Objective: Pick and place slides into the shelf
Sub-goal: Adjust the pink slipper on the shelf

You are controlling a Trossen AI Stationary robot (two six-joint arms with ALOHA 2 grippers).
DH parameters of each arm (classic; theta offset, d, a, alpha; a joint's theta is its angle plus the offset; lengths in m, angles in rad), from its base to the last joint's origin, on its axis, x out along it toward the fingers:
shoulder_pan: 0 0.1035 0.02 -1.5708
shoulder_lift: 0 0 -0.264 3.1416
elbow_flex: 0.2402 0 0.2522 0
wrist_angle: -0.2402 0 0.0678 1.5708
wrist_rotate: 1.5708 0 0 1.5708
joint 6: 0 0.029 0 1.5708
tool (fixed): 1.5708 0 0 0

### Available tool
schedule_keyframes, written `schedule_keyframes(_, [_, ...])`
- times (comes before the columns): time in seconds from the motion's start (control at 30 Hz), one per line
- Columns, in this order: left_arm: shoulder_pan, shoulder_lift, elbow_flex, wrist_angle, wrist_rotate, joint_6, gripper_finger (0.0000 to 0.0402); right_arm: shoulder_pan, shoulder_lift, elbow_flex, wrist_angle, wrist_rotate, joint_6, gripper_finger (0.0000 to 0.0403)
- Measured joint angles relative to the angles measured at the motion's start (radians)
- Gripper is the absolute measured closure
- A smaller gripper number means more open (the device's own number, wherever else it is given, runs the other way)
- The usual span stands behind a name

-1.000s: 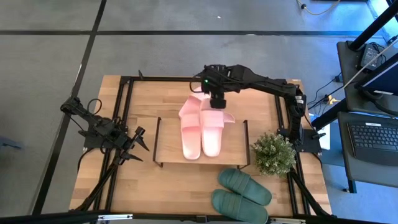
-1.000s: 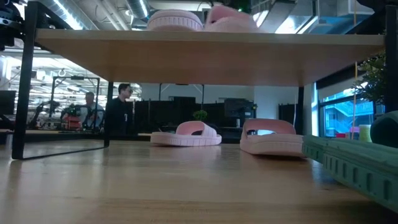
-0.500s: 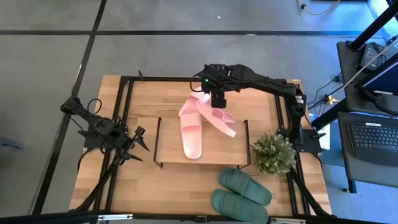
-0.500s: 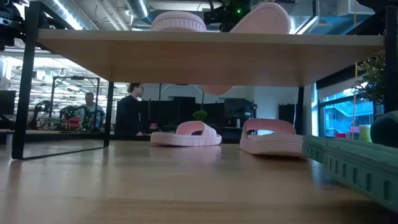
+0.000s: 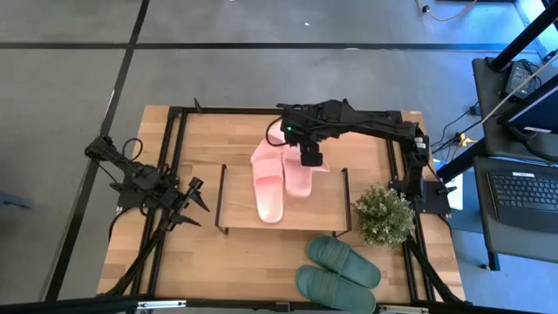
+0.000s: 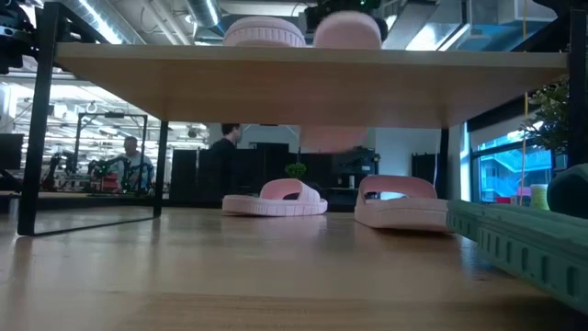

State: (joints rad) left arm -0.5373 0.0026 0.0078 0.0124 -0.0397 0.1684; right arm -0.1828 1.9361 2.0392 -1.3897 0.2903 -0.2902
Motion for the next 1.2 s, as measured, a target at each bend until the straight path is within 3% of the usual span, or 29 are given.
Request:
schedule_keyframes(0.4, [0.000,0.000,0.000,0.000,0.000,-0.001,0.0180,0.016,-0.001,0.000,-0.003,-0.005,0.025,0.0212])
schedule_keyframes(0.57, [0.000,0.000,0.000,0.000,0.000,-0.001,0.0180,0.018,-0.001,0.000,-0.010,-0.106,0.021,0.0212])
schedule_keyframes(1.0, [0.000,0.000,0.000,0.000,0.000,-0.008,0.0180,0.006,-0.001,0.000,0.109,-0.099,0.025,0.0212])
schedule_keyframes(1.2, [0.000,0.000,0.000,0.000,0.001,-0.036,0.0180,-0.008,-0.001,0.000,0.061,-0.063,0.050,0.0212])
